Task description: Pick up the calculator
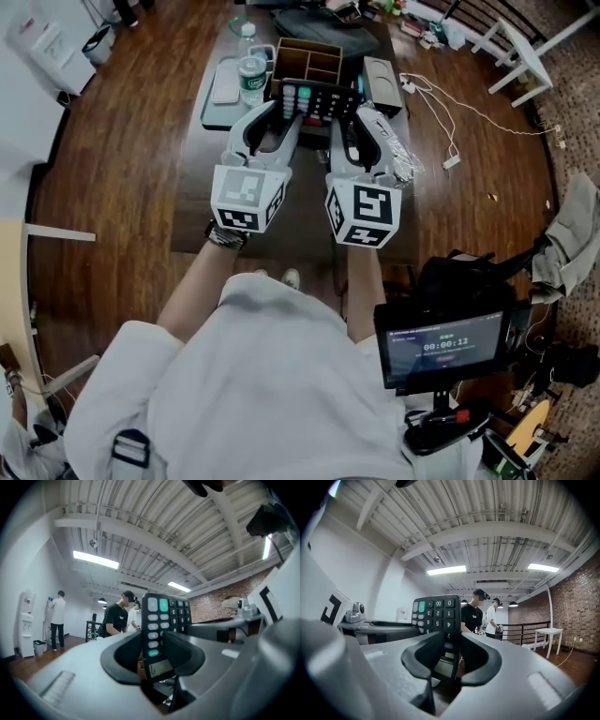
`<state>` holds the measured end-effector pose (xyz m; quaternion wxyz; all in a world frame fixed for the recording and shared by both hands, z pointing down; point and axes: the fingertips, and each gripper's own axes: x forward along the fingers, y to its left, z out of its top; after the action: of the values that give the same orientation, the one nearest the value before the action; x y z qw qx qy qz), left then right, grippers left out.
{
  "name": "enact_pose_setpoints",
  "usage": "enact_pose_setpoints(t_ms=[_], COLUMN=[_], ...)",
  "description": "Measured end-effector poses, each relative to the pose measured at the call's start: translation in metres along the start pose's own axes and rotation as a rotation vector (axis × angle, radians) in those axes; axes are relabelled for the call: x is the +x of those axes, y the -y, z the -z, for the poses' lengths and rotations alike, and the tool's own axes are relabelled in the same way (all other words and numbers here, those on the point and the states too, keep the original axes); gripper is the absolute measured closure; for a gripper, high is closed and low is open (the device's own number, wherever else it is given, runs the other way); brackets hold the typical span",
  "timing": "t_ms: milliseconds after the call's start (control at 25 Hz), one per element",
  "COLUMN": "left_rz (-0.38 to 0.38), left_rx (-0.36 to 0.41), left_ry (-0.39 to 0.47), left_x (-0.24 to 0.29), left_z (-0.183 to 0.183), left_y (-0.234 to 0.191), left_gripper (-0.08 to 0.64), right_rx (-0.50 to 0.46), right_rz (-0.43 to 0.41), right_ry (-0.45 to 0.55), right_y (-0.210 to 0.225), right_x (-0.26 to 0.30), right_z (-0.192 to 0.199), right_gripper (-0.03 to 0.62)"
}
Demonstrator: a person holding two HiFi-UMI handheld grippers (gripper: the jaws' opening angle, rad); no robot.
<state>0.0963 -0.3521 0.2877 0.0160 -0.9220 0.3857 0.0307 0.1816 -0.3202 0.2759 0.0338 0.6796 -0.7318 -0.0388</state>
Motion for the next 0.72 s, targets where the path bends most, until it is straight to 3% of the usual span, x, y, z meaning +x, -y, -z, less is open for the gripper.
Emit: enact_pose_setpoints(t_ms=[240, 720], left_rz=[0.000, -0.009], left_rx=[0.010, 0.026], left_ry=[0.044, 0.056], left_x=[-0.001, -0.012], left_z=[-0.030, -0.036], left_y=[0.008, 0.015], left_gripper=[0.407, 0.408], right_rx=[-0.010, 0.004], right_rz=[0.013, 0.003], right_ry=[0.064, 0.077], right_y=[0.007, 0.004], right_x=[-0.009, -0.020], right_z=[-0.026, -0.031], right_gripper=[0.482, 0.482])
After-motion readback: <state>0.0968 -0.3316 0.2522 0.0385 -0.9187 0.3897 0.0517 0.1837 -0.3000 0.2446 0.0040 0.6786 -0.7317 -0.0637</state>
